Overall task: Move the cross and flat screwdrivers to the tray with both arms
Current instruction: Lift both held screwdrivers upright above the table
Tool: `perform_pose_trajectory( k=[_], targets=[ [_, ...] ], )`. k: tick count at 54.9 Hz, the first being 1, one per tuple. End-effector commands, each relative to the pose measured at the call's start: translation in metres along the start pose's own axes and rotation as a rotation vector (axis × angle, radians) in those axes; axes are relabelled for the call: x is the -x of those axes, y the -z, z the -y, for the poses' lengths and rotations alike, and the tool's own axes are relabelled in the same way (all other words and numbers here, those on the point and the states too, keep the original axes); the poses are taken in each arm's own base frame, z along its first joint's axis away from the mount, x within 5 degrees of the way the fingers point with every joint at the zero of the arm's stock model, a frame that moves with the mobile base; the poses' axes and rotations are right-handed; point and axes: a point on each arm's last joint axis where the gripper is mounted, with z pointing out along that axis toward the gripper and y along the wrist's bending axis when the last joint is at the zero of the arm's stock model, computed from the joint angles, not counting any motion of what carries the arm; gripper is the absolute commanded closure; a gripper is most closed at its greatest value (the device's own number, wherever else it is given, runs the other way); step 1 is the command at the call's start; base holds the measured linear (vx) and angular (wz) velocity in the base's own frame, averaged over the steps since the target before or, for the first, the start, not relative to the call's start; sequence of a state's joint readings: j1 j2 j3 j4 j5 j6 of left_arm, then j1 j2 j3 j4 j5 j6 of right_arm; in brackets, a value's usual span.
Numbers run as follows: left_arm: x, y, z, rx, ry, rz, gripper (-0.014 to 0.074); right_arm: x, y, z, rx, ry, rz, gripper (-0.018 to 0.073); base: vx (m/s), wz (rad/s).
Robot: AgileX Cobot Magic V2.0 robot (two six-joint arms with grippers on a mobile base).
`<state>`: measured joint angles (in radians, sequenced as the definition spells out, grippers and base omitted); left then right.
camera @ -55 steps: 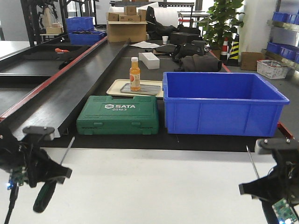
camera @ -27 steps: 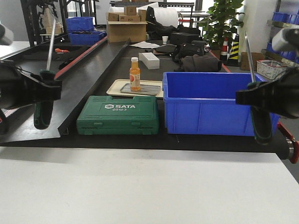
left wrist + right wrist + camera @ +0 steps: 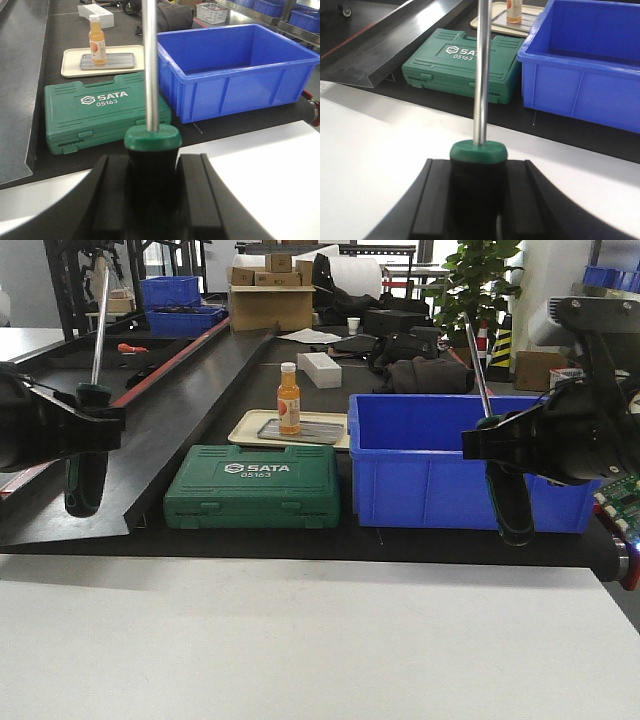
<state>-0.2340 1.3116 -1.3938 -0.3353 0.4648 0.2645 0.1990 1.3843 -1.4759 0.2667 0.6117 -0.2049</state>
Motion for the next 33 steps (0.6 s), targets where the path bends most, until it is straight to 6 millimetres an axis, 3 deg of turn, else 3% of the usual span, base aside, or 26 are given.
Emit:
perform_pose_trajectory(
  k=[1, 33],
  targets=[
    [0.0231, 0.0176, 0.0024, 0.009, 0.016, 0.147, 0.0595, 0.0246, 0.0216, -0.0023, -0.009, 0.013, 0.171, 0.0567, 0.0, 0.0],
    [0.0222, 0.0175, 0.0027, 0.006, 0.016, 0.137, 0.0594, 0.0247, 0.0217, -0.0023, -0.01, 0.012, 0.172, 0.0567, 0.0, 0.0]
  ],
)
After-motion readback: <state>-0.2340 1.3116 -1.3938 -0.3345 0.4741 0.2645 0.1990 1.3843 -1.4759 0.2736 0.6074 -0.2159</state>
